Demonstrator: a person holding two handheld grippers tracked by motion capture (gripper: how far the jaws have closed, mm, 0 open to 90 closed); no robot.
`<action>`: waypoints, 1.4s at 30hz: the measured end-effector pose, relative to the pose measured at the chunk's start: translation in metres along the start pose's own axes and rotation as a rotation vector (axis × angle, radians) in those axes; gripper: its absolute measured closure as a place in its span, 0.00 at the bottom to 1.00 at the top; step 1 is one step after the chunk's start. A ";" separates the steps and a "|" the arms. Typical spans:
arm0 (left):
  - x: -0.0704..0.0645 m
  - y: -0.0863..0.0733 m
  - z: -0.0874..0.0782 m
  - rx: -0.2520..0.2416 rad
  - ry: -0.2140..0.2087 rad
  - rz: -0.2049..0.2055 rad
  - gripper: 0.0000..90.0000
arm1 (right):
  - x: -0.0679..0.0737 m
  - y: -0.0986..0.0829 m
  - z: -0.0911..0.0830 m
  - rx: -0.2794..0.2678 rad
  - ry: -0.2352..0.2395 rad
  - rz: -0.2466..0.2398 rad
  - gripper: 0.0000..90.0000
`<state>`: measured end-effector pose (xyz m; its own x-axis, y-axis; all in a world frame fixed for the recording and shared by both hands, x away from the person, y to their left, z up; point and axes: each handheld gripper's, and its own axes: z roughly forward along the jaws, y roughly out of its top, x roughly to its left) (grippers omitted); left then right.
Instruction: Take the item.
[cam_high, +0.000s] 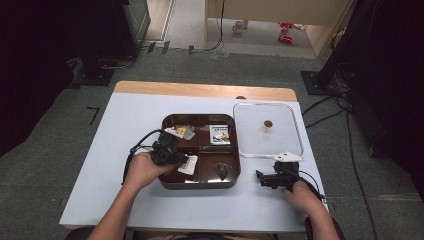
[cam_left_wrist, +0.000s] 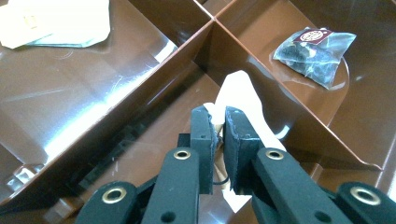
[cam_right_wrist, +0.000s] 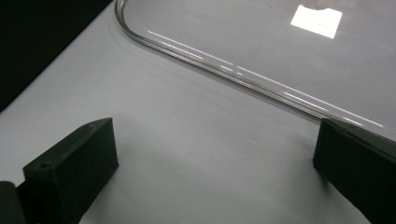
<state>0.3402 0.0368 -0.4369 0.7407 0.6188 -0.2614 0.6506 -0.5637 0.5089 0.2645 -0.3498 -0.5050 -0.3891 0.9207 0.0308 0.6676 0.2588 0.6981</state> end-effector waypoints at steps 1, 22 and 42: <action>0.000 0.000 -0.001 -0.002 0.000 -0.001 0.93 | 0.000 0.000 0.000 0.000 0.000 0.000 0.00; 0.008 0.000 -0.039 -0.116 0.009 -0.024 0.93 | 0.000 0.000 0.000 -0.001 0.000 0.000 0.00; 0.033 -0.013 -0.087 -0.222 0.064 -0.102 0.93 | 0.000 0.000 0.000 0.000 0.000 -0.001 0.00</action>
<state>0.3418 0.1119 -0.3808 0.6567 0.7034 -0.2718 0.6631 -0.3669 0.6525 0.2645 -0.3499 -0.5050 -0.3900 0.9203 0.0304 0.6670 0.2596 0.6983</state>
